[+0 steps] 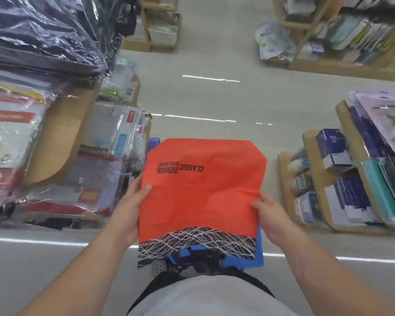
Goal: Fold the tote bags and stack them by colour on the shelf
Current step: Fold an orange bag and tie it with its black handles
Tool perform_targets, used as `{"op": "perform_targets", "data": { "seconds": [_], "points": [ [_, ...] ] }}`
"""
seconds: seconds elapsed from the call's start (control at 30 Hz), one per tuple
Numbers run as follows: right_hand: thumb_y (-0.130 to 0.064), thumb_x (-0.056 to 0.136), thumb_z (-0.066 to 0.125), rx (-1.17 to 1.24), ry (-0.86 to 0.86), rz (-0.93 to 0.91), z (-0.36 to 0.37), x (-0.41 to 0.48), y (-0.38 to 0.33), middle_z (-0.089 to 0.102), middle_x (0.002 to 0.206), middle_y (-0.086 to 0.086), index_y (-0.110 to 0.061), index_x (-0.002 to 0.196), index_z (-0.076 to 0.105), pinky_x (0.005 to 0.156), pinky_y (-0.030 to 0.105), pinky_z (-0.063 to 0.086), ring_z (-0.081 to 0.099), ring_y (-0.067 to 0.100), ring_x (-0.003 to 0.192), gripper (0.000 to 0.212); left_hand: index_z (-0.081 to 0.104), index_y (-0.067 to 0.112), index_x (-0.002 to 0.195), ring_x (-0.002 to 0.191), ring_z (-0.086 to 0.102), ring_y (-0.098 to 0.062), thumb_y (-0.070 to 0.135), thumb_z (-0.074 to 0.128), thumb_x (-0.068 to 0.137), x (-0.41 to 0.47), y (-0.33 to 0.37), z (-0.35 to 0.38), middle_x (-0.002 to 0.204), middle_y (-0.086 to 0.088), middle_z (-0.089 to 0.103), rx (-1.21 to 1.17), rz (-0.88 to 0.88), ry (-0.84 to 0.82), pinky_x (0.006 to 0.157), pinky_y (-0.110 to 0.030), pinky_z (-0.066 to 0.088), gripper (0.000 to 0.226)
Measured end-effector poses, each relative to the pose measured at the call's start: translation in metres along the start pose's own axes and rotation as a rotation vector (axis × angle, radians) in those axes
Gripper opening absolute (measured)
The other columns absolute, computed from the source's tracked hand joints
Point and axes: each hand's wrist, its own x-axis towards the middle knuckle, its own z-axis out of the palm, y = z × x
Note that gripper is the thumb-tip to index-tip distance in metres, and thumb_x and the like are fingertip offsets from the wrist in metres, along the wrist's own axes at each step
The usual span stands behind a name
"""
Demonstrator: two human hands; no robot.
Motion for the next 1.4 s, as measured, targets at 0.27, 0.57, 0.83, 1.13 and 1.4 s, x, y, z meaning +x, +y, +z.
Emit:
{"op": "perform_targets", "data": {
  "seconds": [0.27,0.57,0.83,1.13,1.4],
  "points": [
    [-0.041,0.099,0.059,-0.034,-0.228,-0.019,0.044,0.026,-0.009,0.078,0.105,0.002,-0.017,0.107,0.072,0.102,0.047,0.051,0.07,0.027,0.108,0.028,0.062,0.013,0.13,0.097,0.068,-0.034,0.023,0.07,0.077,-0.073,0.0,0.007,0.123,-0.024,0.068,-0.013,0.098,0.195,0.087,-0.047,0.056,0.055],
    [-0.055,0.077,0.08,-0.338,-0.874,0.064,0.096,0.007,-0.03,0.069,0.123,0.023,0.005,0.123,0.063,0.11,0.052,0.045,0.065,0.033,0.113,0.078,0.061,0.011,0.117,0.098,0.069,-0.031,0.005,0.059,0.098,-0.158,-0.012,-0.026,0.113,-0.015,0.071,-0.016,0.376,0.545,0.091,-0.046,0.057,0.021],
    [-0.029,0.103,0.052,-0.542,-0.873,-0.075,0.187,-0.05,-0.025,0.077,0.102,0.012,-0.009,0.111,0.07,0.068,0.03,0.06,0.075,0.018,0.081,0.028,0.049,0.015,0.072,0.044,0.05,-0.003,0.004,0.057,0.1,-0.249,-0.041,-0.123,0.052,0.007,0.057,-0.066,0.484,1.034,0.046,-0.021,0.041,0.031],
    [-0.052,0.1,0.053,-0.696,-0.823,-0.457,0.355,-0.184,0.036,0.07,0.108,-0.008,-0.021,0.101,0.069,0.095,0.037,0.05,0.064,0.01,0.098,0.034,0.06,0.017,0.102,0.071,0.067,-0.002,0.014,0.059,0.101,-0.348,-0.056,-0.261,0.088,0.004,0.07,-0.117,0.627,1.21,0.064,-0.019,0.054,0.003],
    [-0.043,0.097,0.063,-0.642,-0.677,-0.794,0.481,-0.281,0.077,0.063,0.074,0.002,-0.012,0.077,0.06,0.065,0.041,0.043,0.054,0.017,0.068,0.037,0.066,0.022,0.107,0.087,0.071,-0.004,0.014,0.074,0.09,-0.438,-0.047,-0.365,0.098,0.004,0.076,-0.042,0.681,1.178,0.075,-0.02,0.056,0.021]
  ]
}}
